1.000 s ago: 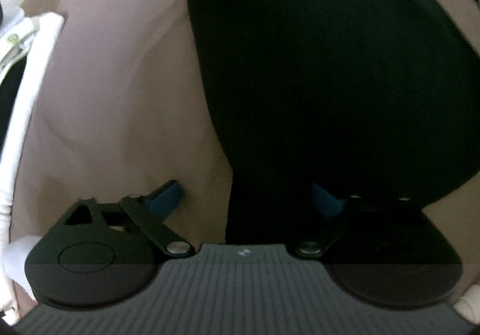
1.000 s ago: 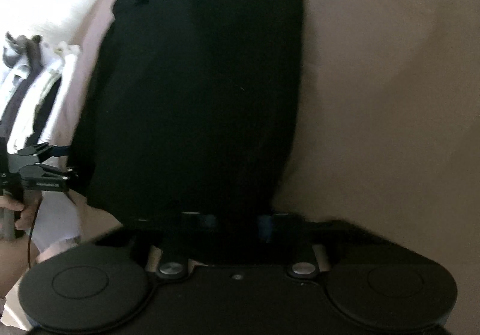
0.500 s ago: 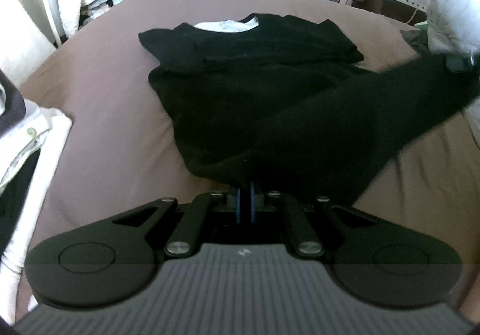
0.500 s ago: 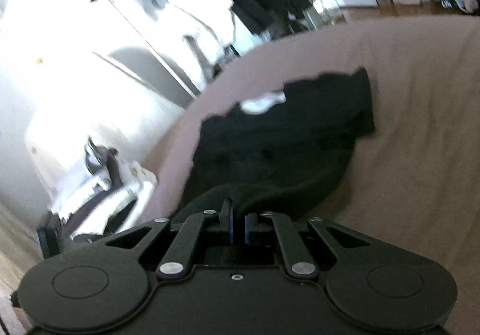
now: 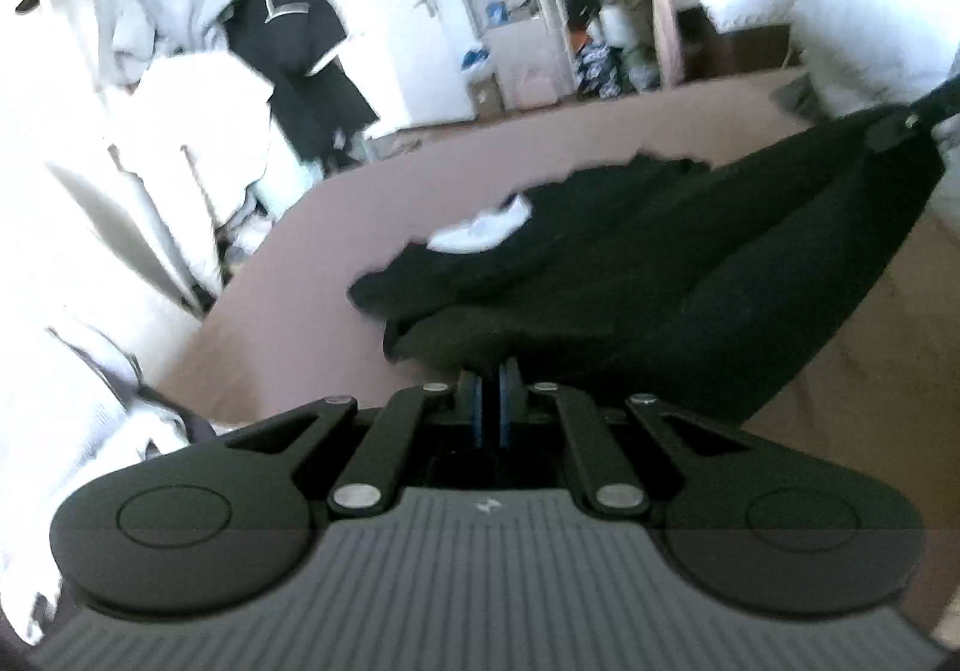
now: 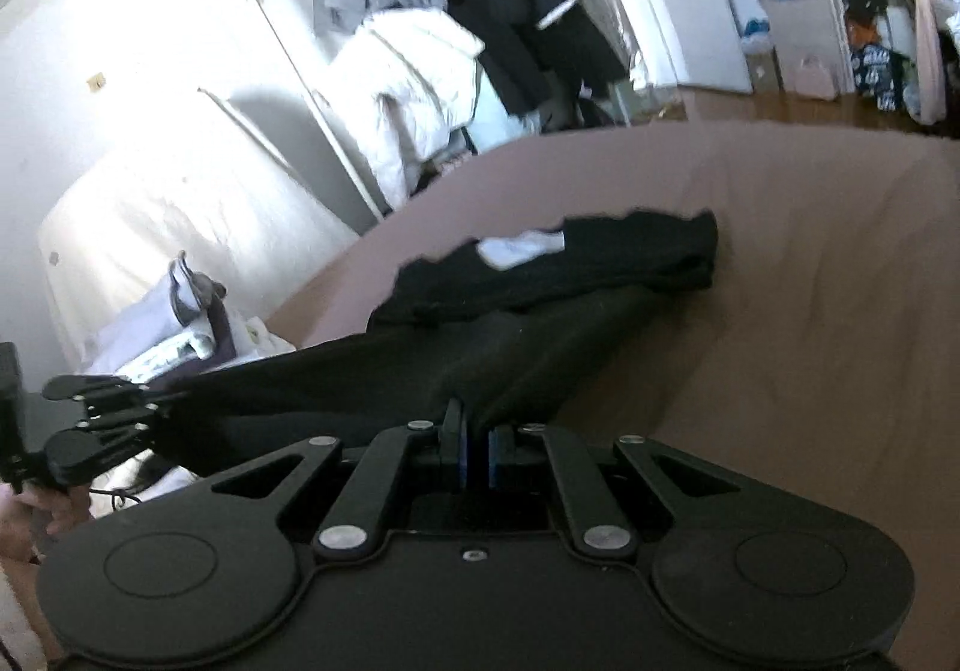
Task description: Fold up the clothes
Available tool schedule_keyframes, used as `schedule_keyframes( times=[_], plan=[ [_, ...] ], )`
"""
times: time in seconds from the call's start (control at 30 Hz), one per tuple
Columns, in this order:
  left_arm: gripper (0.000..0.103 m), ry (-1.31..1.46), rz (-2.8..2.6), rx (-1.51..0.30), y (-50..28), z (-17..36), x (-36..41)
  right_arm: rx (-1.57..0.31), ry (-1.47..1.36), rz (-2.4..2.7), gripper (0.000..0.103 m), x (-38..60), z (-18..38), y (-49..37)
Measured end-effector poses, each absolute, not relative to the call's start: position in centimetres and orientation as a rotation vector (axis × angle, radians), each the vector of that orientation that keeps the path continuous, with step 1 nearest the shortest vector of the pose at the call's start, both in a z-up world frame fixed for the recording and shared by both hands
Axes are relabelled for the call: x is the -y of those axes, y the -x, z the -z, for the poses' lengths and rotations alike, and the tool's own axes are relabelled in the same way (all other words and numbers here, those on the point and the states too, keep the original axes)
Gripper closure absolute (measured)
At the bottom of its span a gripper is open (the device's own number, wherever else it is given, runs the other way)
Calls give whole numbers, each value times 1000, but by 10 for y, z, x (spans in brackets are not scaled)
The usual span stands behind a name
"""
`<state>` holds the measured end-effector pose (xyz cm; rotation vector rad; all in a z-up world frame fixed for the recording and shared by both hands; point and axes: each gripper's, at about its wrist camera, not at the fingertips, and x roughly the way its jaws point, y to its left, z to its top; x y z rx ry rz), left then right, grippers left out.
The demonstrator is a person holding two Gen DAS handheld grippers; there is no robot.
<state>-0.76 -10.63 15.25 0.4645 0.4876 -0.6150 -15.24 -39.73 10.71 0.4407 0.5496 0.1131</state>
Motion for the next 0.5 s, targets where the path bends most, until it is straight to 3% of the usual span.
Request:
schedule_keyframes(
  times=[0.5],
  plan=[
    [98, -577, 731, -555, 77, -241, 60, -628, -695, -307, 95, 390, -144, 261]
  ],
)
